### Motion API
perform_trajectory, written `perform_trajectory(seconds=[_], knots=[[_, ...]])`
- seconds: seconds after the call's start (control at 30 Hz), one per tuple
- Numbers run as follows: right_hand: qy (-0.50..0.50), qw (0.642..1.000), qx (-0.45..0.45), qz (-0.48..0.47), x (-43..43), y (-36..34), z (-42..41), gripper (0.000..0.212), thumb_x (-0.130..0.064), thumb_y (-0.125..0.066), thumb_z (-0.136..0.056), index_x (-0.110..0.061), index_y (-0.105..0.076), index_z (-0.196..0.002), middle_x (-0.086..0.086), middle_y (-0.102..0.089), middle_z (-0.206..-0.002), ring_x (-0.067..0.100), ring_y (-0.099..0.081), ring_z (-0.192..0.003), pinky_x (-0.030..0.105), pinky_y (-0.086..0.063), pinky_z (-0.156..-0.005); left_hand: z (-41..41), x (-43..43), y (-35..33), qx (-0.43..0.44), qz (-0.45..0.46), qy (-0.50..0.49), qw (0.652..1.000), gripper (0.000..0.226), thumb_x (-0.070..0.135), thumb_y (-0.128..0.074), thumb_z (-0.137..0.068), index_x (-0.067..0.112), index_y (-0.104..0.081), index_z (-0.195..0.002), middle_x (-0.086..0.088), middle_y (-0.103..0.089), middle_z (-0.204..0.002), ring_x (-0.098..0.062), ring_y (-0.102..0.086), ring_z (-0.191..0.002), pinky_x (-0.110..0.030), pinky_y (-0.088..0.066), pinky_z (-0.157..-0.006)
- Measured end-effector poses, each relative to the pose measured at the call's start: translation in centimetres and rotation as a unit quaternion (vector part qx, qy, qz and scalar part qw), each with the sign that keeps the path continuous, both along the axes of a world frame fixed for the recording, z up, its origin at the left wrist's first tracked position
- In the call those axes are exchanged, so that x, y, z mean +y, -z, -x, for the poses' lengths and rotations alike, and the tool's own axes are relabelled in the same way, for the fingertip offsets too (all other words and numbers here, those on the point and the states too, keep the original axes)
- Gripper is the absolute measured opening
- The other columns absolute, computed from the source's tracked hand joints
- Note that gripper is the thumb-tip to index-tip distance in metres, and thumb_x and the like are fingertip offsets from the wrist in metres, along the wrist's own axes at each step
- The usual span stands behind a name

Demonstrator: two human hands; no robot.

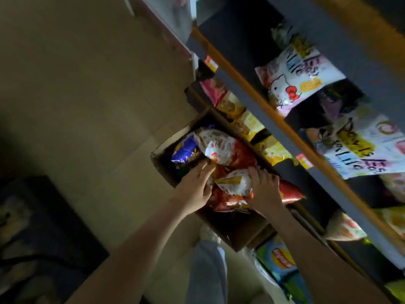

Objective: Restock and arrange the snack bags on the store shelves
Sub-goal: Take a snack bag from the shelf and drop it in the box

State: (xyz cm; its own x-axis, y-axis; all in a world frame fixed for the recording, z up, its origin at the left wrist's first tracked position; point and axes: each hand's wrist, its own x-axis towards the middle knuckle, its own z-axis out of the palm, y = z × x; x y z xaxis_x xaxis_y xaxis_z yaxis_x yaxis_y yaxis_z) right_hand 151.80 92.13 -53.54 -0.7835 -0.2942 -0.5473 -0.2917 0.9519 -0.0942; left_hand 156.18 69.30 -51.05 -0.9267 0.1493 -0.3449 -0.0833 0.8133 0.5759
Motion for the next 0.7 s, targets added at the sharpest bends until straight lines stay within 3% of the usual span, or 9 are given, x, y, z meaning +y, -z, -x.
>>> perform_trajectory(seconds=[0.1,0.3,0.4,0.5,0.57,0.63,0.7], knots=[[0.013,0.999,0.013,0.037,0.1,-0.6,-0.1,0.105,-0.038,-0.093,-0.037,-0.012,-0.04,-0.124,0.018,-0.063,-0.106,0.041,-0.062,-0.092,0.054,-0.05,-0.082,-0.4,0.5,0.1,-0.025,-0.01,0.0,1.0,0.062,0.029,-0.052,-0.095,0.023,-0.025,-0.15,-0.006,-0.018,-0.157,-0.02,-0.023,-0.142,-0.027,-0.025,-0.112],[0.149,0.971,0.059,0.175,1.6,-9.2,-1.5,0.088,-0.038,-0.087,-0.059,-0.007,-0.045,-0.13,0.013,-0.055,-0.121,0.034,-0.055,-0.111,0.048,-0.047,-0.093,0.6,2.5,-5.2,-0.042,-0.058,-0.007,0.997,0.069,0.039,-0.056,-0.092,0.033,-0.019,-0.15,-0.002,-0.011,-0.158,-0.017,-0.014,-0.144,-0.032,-0.029,-0.112],[0.294,0.919,0.037,0.258,3.4,-15.7,-2.6,0.088,-0.034,-0.085,-0.066,-0.016,-0.035,-0.136,0.005,-0.046,-0.131,0.023,-0.046,-0.122,0.036,-0.042,-0.098,1.5,4.7,-9.7,-0.045,-0.106,-0.032,0.993,0.078,0.046,-0.06,-0.089,0.036,-0.013,-0.151,-0.002,-0.011,-0.158,-0.018,-0.013,-0.145,-0.039,-0.032,-0.112],[0.417,0.856,0.021,0.304,6.9,-22.2,-4.2,0.079,-0.03,-0.085,-0.067,-0.021,-0.035,-0.127,0.0,-0.053,-0.123,0.021,-0.052,-0.116,0.032,-0.044,-0.086,1.9,7.9,-15.1,-0.038,-0.172,-0.022,0.984,0.089,0.047,-0.065,-0.085,0.034,-0.006,-0.151,0.003,-0.011,-0.159,-0.007,-0.011,-0.143,-0.037,-0.024,-0.116],[0.447,0.823,0.049,0.346,9.9,-26.3,-5.8,0.069,-0.021,-0.087,-0.066,-0.025,-0.037,-0.114,-0.006,-0.058,-0.106,0.019,-0.056,-0.106,0.028,-0.043,-0.078,1.6,10.5,-18.9,-0.079,-0.237,-0.01,0.968,0.094,0.041,-0.068,-0.085,0.037,0.0,-0.15,0.013,-0.007,-0.156,0.004,-0.008,-0.137,-0.026,-0.018,-0.114],[0.459,0.8,0.069,0.381,13.0,-29.8,-8.0,0.071,-0.02,-0.089,-0.062,-0.03,-0.038,-0.11,-0.012,-0.059,-0.099,0.014,-0.058,-0.1,0.027,-0.046,-0.077,0.7,13.5,-22.6,-0.109,-0.279,0.006,0.954,0.102,0.042,-0.07,-0.083,0.041,0.007,-0.148,0.014,-0.011,-0.154,-0.001,-0.014,-0.139,-0.029,-0.019,-0.114],[0.459,0.781,0.09,0.415,16.3,-33.2,-10.9,0.076,-0.029,-0.092,-0.056,-0.038,-0.04,-0.11,-0.008,-0.063,-0.102,0.013,-0.062,-0.099,0.037,-0.053,-0.079,-1.0,16.9,-26.0,-0.12,-0.281,0.03,0.952,0.104,0.048,-0.071,-0.08,0.046,0.009,-0.145,0.008,-0.022,-0.155,-0.01,-0.026,-0.14,-0.034,-0.03,-0.111]])
